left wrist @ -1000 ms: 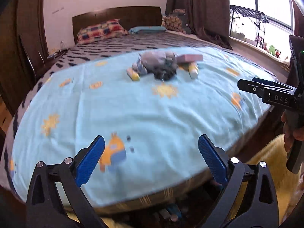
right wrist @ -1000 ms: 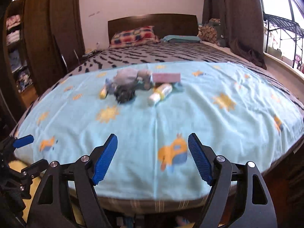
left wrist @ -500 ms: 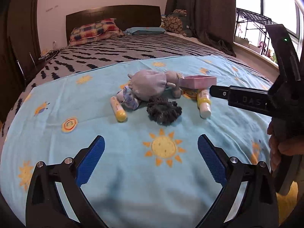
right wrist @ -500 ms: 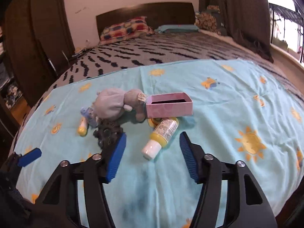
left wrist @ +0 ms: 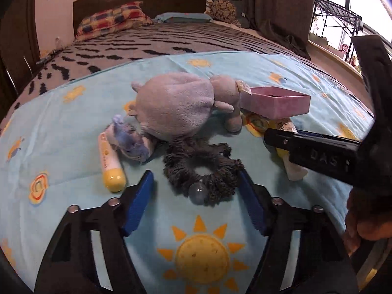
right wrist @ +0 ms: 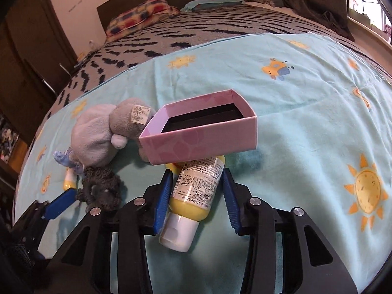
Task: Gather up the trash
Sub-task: 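Grasp the dark scrunchie with left tool while right tool grasps lotion bottle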
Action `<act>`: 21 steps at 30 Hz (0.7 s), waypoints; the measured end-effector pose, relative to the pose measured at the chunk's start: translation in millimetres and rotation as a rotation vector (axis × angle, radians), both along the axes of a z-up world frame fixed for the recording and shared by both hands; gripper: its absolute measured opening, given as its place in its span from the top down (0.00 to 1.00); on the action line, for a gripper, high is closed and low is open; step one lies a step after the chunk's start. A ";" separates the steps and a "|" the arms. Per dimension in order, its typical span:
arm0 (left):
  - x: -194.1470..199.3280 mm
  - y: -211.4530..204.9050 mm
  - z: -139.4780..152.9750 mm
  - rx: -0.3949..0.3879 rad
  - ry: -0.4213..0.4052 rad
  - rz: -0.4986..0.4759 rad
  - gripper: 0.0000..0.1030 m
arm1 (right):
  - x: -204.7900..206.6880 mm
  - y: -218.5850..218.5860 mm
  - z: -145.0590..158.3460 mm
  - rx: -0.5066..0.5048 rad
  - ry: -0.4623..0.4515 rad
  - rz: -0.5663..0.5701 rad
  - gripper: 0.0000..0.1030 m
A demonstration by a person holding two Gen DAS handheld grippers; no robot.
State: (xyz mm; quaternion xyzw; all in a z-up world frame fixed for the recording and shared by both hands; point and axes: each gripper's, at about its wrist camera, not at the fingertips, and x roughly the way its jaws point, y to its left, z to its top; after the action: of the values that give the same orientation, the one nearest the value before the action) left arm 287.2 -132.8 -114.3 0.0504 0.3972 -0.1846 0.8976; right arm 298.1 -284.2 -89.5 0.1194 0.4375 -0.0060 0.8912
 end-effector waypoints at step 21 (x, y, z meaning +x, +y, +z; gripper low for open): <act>-110.4 42.5 31.6 -0.047 -0.119 -0.094 0.92 | -132.1 21.3 33.5 -0.032 -0.167 0.165 0.69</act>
State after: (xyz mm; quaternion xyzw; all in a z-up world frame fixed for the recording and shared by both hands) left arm 176.8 -90.4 -82.7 0.0587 0.3359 -0.2326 0.9108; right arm 166.0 -262.9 -56.0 0.0686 0.3698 0.0706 0.9239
